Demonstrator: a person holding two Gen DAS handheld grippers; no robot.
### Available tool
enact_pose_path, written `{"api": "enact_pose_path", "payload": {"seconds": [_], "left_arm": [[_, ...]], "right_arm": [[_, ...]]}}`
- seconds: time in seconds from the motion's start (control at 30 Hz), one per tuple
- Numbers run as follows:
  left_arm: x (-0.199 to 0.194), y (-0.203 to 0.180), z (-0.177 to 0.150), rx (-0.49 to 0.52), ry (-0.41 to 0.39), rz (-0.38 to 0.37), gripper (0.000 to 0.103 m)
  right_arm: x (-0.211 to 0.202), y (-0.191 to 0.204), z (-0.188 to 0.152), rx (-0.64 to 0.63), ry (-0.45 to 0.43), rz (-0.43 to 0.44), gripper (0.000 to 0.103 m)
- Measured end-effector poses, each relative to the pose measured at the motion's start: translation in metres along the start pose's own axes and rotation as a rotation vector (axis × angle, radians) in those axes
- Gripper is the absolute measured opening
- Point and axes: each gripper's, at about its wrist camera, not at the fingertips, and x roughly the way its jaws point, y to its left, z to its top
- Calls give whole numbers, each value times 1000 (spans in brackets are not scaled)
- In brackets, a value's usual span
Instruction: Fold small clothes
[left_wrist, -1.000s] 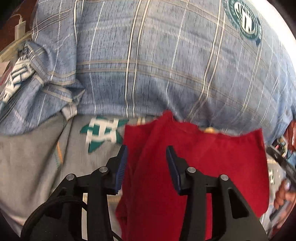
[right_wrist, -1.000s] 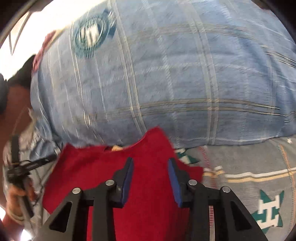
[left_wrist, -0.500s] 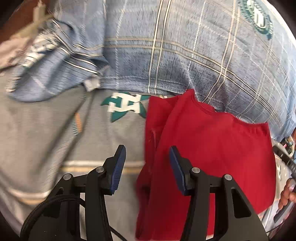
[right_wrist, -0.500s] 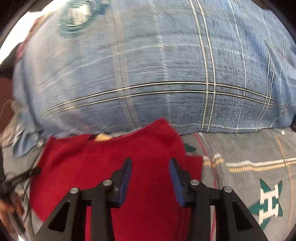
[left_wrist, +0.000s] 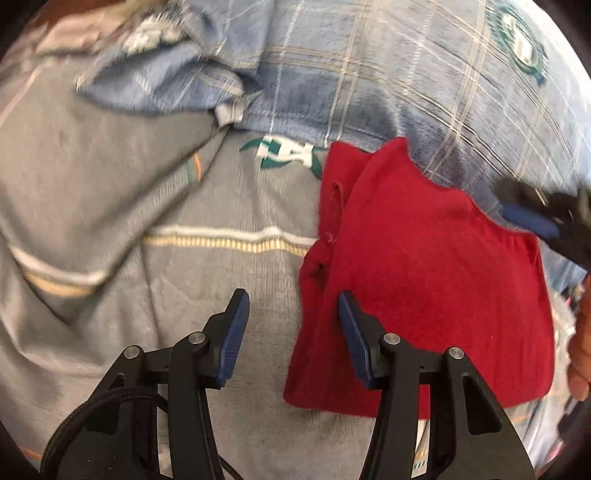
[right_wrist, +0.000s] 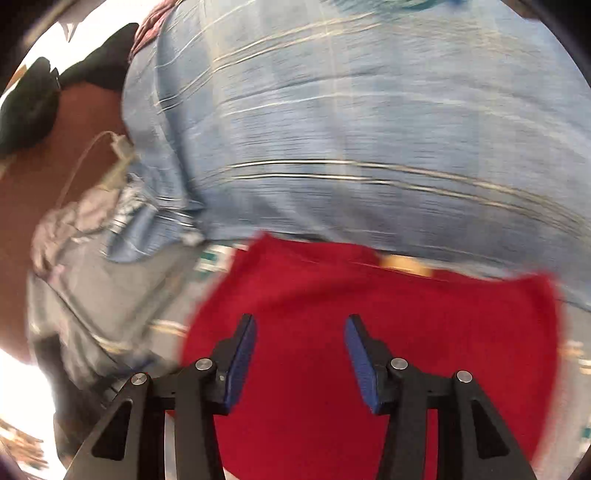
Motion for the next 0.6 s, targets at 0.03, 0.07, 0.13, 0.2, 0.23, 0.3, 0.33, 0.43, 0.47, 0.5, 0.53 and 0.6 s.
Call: {"api": "enact_pose_path", "payload": {"seconds": [0.03,0.07,0.13,0.2,0.23,0.3,0.33,0.43,0.47,0.5,0.53,0.6], "left_arm": [[2,0,0,-2,9,-6,50],[1,-1,2,7,11,-6,51],[2,-2,4,23,12,3,55],[3,-1,4,29,13,2,56],[4,-1,5,25,21,-2,56],[5,0,6,16,26,-10,56],[5,0,6,16,27,-12,56],[7,0,8,15,33,-13,56],[8,0,9,15,34,-12,56],[7,0,9,15,35,-11,56],[8,0,9,13,35,-10,56],[9,0,9,11,36,-11,56]], "right_arm": [[9,9,4,1,7,14,48],[20,21,13,-5,10,17,48],[47,37,25,-17,21,12,48],[74,48,37,-28,71,-5,48],[88,48,40,-16,107,-24,48],[109,46,42,6,152,-46,44],[115,45,44,7,162,-57,30],[119,47,47,-33,139,-130,9],[119,51,49,-46,124,-134,8],[118,54,50,-57,114,-134,5],[116,58,51,-68,100,-132,5],[116,66,53,-84,77,-112,5]]}}
